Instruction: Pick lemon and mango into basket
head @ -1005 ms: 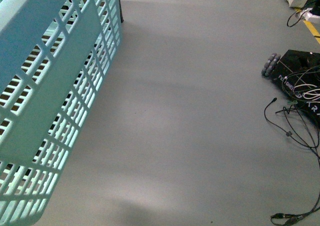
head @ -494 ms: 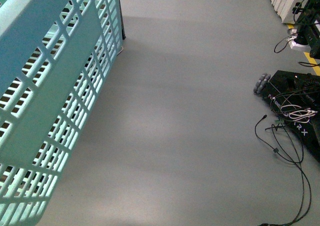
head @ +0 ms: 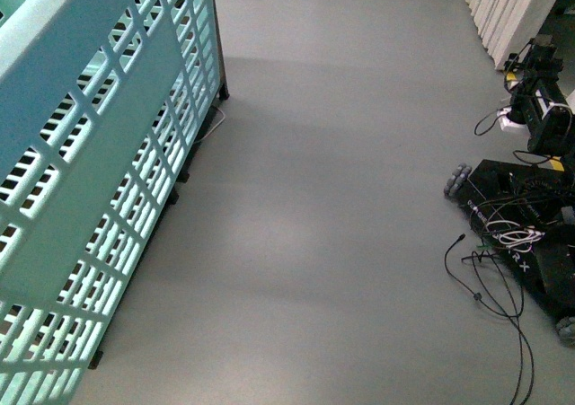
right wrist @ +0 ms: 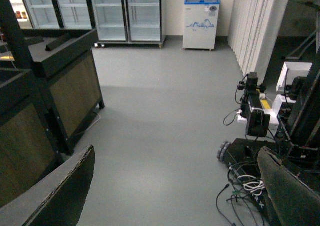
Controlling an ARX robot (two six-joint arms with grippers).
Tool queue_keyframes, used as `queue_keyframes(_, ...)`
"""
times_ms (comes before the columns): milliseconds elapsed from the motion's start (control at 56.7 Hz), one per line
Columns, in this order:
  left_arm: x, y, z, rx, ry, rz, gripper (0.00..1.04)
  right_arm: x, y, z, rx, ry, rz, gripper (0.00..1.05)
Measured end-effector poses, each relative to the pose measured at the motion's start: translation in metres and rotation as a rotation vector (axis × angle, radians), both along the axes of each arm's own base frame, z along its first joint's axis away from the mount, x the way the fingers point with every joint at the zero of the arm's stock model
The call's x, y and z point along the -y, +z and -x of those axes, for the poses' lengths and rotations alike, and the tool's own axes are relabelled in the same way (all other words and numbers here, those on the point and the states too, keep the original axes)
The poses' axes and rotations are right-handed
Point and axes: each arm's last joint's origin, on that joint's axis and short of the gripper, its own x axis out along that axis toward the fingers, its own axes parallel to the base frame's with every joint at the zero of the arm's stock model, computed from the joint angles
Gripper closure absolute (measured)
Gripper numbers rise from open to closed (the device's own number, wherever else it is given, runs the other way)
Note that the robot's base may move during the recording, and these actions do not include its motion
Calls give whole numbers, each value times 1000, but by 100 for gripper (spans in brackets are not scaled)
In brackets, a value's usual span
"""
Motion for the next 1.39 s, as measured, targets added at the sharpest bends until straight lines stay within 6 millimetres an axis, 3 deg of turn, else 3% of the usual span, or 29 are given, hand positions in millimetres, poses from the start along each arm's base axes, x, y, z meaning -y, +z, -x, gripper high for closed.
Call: queue_keyframes(1393, 0, 1, 0, 2, -2, 0, 77, 0, 0, 0, 0, 0, 0, 9)
